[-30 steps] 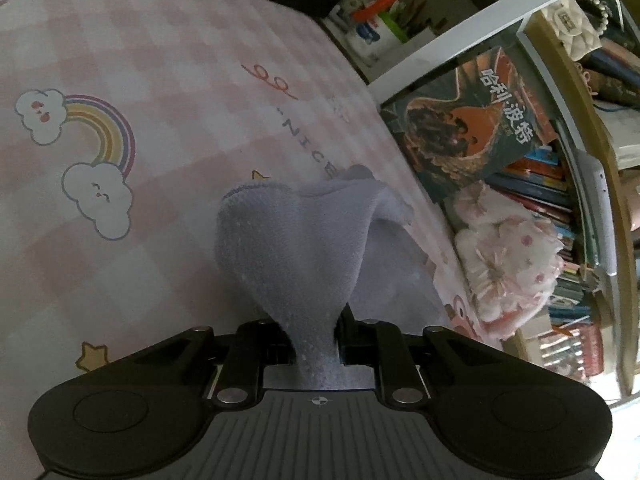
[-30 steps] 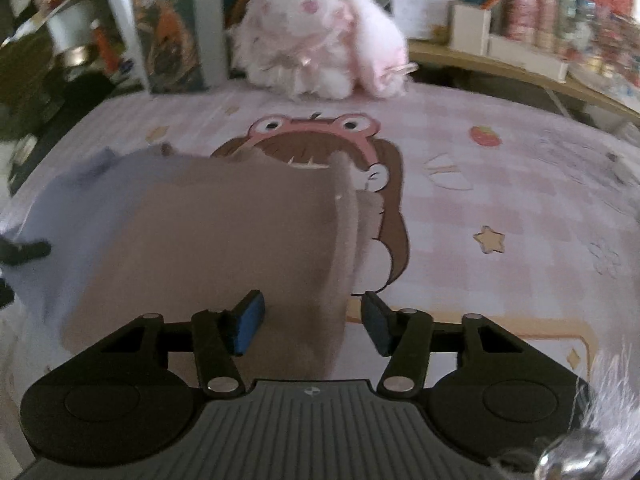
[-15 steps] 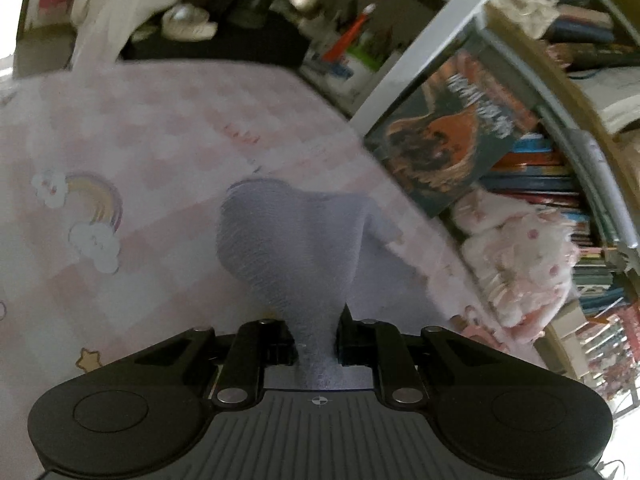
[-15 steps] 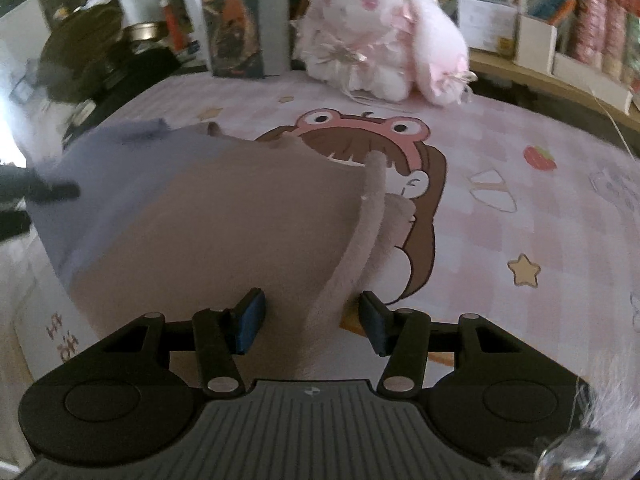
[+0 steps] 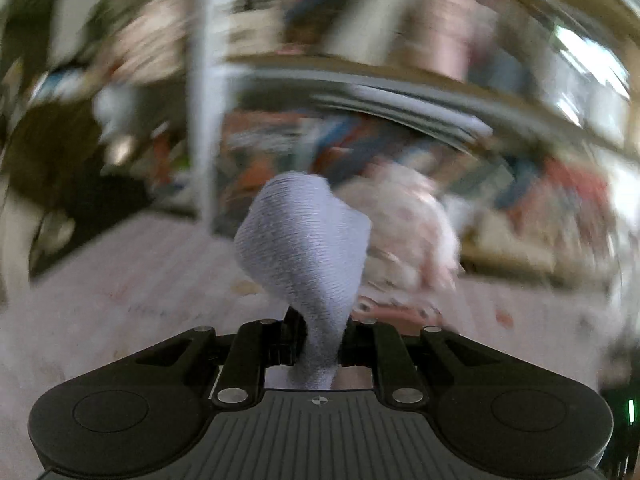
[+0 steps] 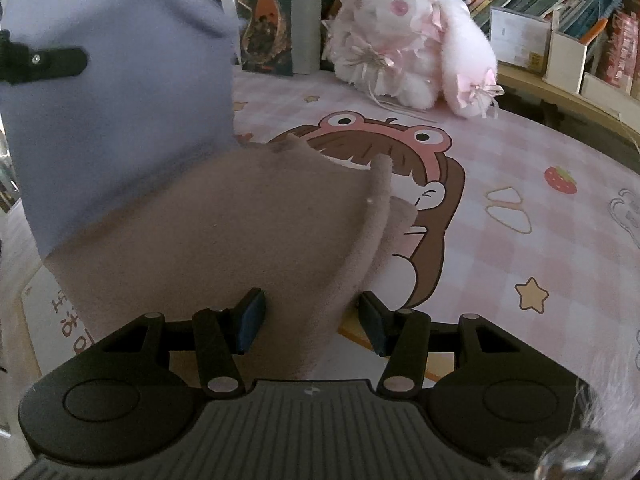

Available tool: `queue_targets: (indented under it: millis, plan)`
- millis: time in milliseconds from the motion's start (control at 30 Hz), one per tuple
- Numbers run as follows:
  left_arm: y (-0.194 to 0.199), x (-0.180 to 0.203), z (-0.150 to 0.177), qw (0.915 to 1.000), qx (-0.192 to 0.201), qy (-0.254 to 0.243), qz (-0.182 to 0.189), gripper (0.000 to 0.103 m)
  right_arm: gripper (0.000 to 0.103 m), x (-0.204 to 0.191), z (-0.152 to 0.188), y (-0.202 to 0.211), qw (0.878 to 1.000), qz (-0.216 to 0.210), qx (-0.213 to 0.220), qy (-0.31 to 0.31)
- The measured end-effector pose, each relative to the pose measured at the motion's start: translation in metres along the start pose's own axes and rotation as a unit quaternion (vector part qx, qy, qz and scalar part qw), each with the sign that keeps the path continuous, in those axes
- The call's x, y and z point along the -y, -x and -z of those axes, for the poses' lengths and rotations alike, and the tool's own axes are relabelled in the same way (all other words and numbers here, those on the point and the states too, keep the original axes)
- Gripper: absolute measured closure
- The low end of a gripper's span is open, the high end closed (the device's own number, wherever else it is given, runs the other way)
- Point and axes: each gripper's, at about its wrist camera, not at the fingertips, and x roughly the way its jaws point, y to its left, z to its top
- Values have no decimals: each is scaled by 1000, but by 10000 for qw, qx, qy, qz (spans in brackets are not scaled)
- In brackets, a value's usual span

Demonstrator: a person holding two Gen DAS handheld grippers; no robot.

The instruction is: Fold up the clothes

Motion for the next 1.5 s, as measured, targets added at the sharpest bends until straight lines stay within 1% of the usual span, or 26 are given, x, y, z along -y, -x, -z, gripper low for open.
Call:
queue_targets:
  millis: [33,67,100,133,167,200,233,300,433,567,633,767,833,900,967,1067,1133,1233,1300,1400,1433,1467,1500]
  plan:
    - [0,19,6,9989,-110,-444,27,88,53,1,0,0,10000,-22,3,3]
    - [-3,37,14,9955,-269,-904,69,87,53,1,0,1,10000,-45,0,1]
    - [-7,54,25,9901,-450,-1324,114,86,53,2,-1,1,10000,-67,-12,-10]
    - [-12,68,36,9834,-645,-1685,172,90,53,4,-2,2,9999,-89,-45,-46]
    - [-17,78,46,9785,-757,-1912,122,90,53,6,-3,3,9999,-109,-80,-95]
    - [-19,81,54,9772,-800,-1967,71,85,57,8,-4,4,9998,-97,-117,-123]
    - [-20,81,57,9771,-847,-1952,66,80,55,12,-3,5,9997,-86,-137,-166]
    - [-22,81,61,9770,-950,-1908,79,79,54,23,1,11,9989,-219,-99,-408]
    - [-20,78,59,9779,-965,-1853,105,78,53,34,7,22,9973,-307,-57,-660]
    - [-12,84,61,9767,-934,-1928,101,71,53,45,11,38,9953,-328,61,-908]
    - [-5,86,62,9768,-853,-1959,175,67,53,53,14,46,9930,-349,123,-1124]
    - [6,92,66,9756,-656,-2053,427,53,53,67,21,58,9873,-301,207,-1549]
    - [4,96,72,9726,-797,-2118,529,52,53,74,24,62,9828,-329,243,-1799]
    - [-2,94,78,9707,-1037,-2067,650,52,53,79,24,65,9782,-412,295,-2013]
    - [-8,92,84,9683,-1285,-1998,774,52,51,79,22,67,9758,-513,326,-2100]
    - [-1,85,78,9689,-1326,-1821,1027,52,49,71,16,67,9748,-787,345,-2056]
    - [11,73,69,9715,-1263,-1498,1336,52,47,65,11,65,9707,-1120,332,-2100]
    - [32,43,53,9813,-1004,-826,1420,52,42,57,6,59,9608,-1641,261,-2221]
    - [47,22,43,9854,-820,-367,1448,52,41,53,3,51,9567,-1804,152,-2280]
    - [35,7,44,9906,-906,-155,1013,52,39,49,0,38,9507,-1973,-14,-2394]
    - [30,2,44,9918,-944,-98,854,53,37,50,-1,31,9463,-2029,-73,-2514]
    - [25,-3,45,9927,-983,-42,695,57,36,51,-3,25,9416,-2081,-130,-2644]
    - [20,-8,46,9933,-1021,15,535,57,35,52,-4,19,9371,-2116,-180,-2769]
